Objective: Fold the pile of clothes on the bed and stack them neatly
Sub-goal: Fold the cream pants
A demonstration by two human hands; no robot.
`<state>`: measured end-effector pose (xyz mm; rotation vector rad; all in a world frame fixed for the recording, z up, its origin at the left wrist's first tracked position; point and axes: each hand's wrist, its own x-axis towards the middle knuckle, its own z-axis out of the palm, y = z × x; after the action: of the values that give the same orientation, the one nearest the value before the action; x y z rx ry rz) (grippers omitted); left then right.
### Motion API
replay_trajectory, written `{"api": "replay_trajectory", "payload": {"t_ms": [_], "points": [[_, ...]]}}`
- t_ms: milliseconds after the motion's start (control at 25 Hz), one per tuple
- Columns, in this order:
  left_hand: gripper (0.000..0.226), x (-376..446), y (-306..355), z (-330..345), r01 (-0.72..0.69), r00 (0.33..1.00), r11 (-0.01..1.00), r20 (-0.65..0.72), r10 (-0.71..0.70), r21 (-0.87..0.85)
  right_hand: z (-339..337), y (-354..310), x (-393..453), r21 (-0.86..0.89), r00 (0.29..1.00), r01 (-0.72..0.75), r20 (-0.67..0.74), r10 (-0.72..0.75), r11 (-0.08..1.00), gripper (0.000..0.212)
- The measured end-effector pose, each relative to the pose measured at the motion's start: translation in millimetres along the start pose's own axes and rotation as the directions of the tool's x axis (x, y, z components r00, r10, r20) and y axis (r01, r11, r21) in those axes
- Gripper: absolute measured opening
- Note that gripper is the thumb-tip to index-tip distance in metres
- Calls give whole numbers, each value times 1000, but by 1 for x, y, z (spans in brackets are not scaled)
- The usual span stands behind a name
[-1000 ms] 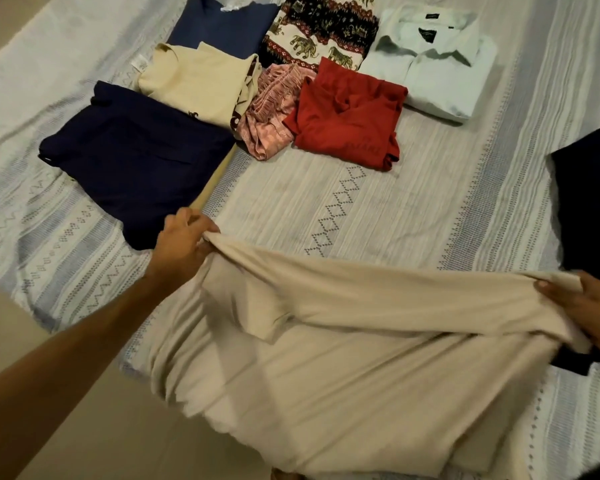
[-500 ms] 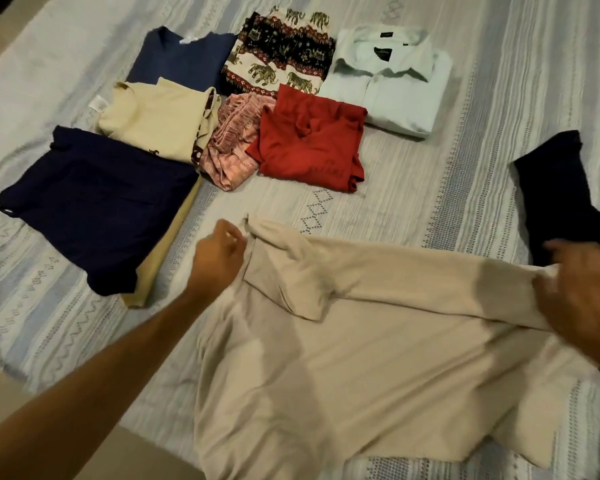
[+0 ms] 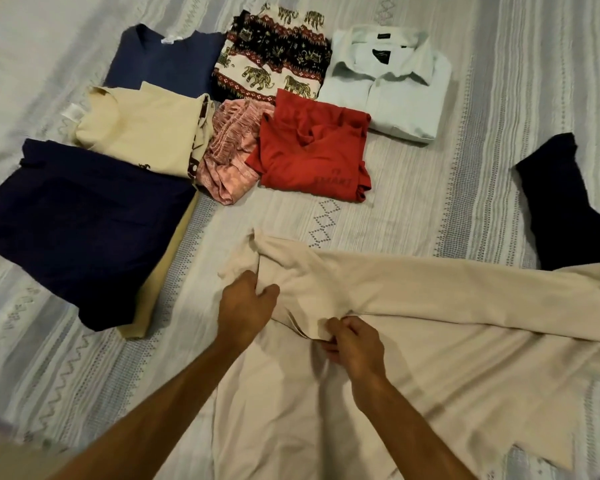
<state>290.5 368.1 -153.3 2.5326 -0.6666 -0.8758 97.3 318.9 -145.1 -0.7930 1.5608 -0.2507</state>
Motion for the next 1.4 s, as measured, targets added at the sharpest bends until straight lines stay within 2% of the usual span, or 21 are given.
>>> {"api": "replay_trajectory", "payload": {"t_ms": [120, 240, 320, 360, 400, 440, 480, 520, 560, 640, 760, 800, 840, 880, 1000, 1040, 1120, 1200, 1280, 1320, 1400], "points": [[29, -23, -6, -25, 73, 997, 976, 3, -74, -205, -11, 2, -6, 220, 995, -35, 97, 14, 975, 15], [15, -40, -33, -27, 320, 939, 852, 258, -227, -415, -21, 10, -5, 229, 985, -140, 133, 111, 963, 20], [15, -45, -49, -22, 406, 894, 759, 392, -216, -509, -19, 15, -5, 201, 991, -123, 83, 108, 972, 15], [19, -45, -55, -19, 314, 928, 800, 344, -144, -511, -17, 16, -6, 198, 995, -94, 48, 86, 976, 16], [27, -43, -62, -15, 115, 970, 884, 242, -2, -453, -14, 15, -7, 193, 997, -76, 4, 77, 978, 20], [39, -41, -68, -12, -143, 968, 933, 151, 201, -330, -13, 14, -7, 181, 997, -64, -30, 70, 981, 24], [54, -40, -72, -9, -400, 901, 904, 113, 418, -152, -11, 15, -9, 176, 997, -56, -49, 66, 983, 27], [65, -38, -75, -8, -599, 795, 800, 146, 589, 30, -11, 17, -10, 179, 996, -52, -56, 63, 983, 29], [68, -35, -76, -9, -705, 709, 683, 221, 670, 189, -11, 19, -11, 176, 996, -52, -56, 62, 983, 30], [58, -29, -74, -12, -768, 630, 526, 289, 721, 365, -12, 21, -11, 161, 995, -60, -66, 72, 985, 32], [20, -20, -80, -15, -859, 454, 320, 305, 837, 400, -17, 18, -11, 182, 995, -75, -52, 86, 980, 38], [16, -19, -81, -16, -871, 411, 273, 302, 860, 408, -20, 16, -11, 181, 995, -76, -48, 86, 980, 39], [16, -18, -82, -16, -871, 410, 282, 280, 868, 403, -23, 14, -11, 166, 995, -73, -51, 82, 983, 39], [17, -19, -79, -18, -859, 453, 349, 236, 860, 375, -25, 10, -12, 138, 996, -67, -55, 75, 988, 38], [20, -21, -48, -32, -726, 688, 687, 54, 724, 42, -27, -16, -11, 69, 999, -52, 20, 50, 996, 25], [17, -16, -31, -38, -658, 750, 746, -1, 662, -98, -27, -31, -8, 67, 996, -52, 83, 46, 996, 16], [9, 5, -1, -44, -477, 871, 831, -31, 490, -286, -26, -63, 7, 142, 984, -74, 174, 48, 987, 10], [9, 37, 14, -40, -165, 974, 901, 77, 213, -401, -30, -82, 22, 246, 988, -86, 147, 51, 965, 13], [32, 53, 9, -31, 141, 967, 892, 251, -32, -430, -38, -71, 29, 222, 998, -58, 49, 49, 973, 20], [35, 52, 6, -28, 194, 953, 887, 295, -70, -418, -43, -55, 27, 161, 999, -38, 20, 35, 986, 22], [33, 39, 0, -27, 181, 947, 899, 316, -51, -399, -53, -24, 15, 33, 1000, 9, 7, -9, 999, 18]]}}
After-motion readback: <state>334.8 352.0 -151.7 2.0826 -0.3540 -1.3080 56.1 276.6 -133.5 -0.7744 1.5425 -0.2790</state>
